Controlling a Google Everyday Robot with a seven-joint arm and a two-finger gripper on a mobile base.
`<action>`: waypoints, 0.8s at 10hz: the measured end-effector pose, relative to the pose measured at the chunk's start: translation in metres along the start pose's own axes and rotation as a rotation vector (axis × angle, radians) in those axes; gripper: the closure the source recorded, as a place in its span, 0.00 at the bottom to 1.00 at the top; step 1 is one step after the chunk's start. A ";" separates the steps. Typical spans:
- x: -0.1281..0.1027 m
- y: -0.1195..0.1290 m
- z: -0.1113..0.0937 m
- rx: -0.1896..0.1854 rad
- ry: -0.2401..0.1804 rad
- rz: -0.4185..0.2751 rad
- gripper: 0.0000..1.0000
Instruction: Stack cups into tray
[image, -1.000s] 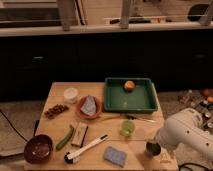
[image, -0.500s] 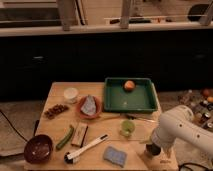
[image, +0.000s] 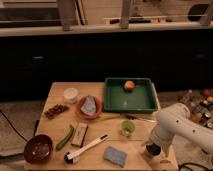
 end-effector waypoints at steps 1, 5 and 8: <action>0.000 0.002 0.000 -0.005 -0.005 0.001 0.59; 0.002 0.000 0.001 -0.009 -0.014 0.003 0.96; 0.007 0.004 -0.004 -0.017 -0.005 0.012 1.00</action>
